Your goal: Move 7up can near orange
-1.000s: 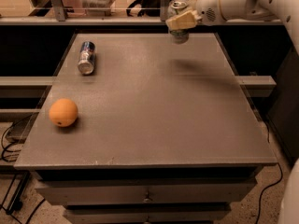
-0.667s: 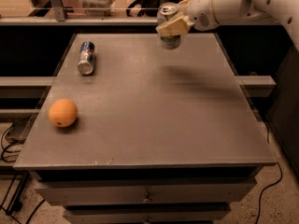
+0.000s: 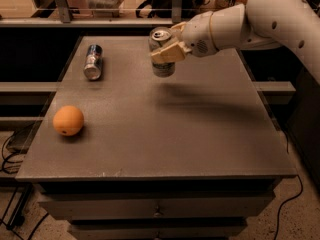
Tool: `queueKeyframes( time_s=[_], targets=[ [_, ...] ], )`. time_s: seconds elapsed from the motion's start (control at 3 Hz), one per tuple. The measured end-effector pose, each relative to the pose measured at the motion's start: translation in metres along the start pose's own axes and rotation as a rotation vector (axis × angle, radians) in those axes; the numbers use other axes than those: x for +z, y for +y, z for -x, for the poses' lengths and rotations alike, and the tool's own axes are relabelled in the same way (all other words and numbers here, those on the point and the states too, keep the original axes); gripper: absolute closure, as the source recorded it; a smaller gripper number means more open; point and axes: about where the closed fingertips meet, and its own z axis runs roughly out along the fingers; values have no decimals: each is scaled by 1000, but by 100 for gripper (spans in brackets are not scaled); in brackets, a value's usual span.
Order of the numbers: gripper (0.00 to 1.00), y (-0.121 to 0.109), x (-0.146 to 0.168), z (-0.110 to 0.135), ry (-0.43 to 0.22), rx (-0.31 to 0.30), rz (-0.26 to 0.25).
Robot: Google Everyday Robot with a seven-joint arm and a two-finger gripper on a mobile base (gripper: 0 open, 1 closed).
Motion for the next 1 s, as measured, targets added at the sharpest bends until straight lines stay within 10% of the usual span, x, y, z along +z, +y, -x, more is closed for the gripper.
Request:
queueKeyframes(
  time_s=[1.0],
  targets=[
    [100,65,41,30,-68,-72,211]
  ],
)
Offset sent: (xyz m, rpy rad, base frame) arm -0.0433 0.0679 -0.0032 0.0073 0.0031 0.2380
